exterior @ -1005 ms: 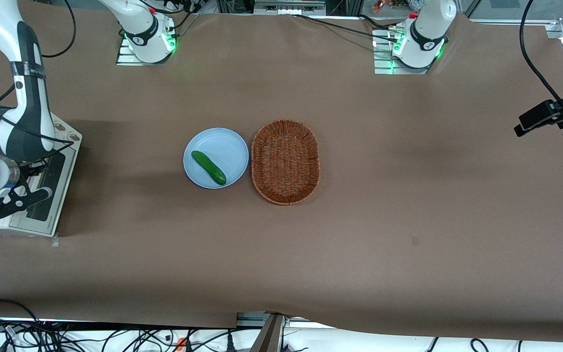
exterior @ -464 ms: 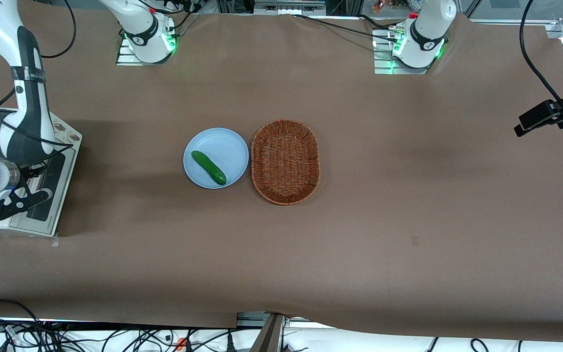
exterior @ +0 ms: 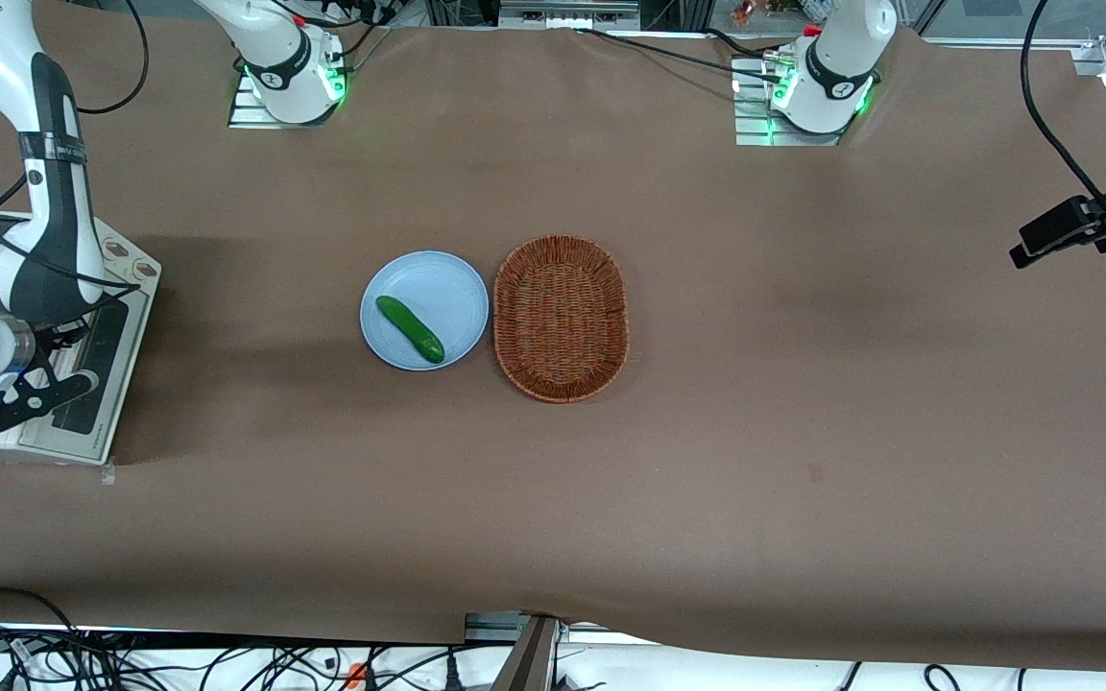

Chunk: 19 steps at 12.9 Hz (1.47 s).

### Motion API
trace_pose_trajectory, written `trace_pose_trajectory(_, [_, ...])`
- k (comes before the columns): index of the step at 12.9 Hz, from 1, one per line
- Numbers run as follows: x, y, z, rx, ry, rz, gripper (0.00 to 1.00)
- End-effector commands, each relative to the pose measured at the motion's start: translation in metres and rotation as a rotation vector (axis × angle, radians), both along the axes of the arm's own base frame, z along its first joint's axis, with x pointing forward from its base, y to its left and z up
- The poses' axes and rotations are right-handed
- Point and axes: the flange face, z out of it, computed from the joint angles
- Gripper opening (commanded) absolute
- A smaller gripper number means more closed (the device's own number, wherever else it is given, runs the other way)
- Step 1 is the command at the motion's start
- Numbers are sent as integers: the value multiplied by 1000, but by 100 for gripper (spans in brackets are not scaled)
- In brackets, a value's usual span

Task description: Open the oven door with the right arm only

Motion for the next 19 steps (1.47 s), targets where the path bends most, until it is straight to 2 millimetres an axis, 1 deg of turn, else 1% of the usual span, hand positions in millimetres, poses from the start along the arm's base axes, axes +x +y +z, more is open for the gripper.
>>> trace_pose_trajectory(1, [1,-3,-3,-6,1,24,0])
trace_pose_trajectory(2, [1,-3,-6,-6,5,24,0])
trace_pose_trajectory(11, [-3,-10,-12,-1,21,23,0])
trace_pose_trajectory(17, [-6,-12,-18,2,32,18,0])
trace_pose_trajectory(19, [-6,-13,-23,6,26,18,0])
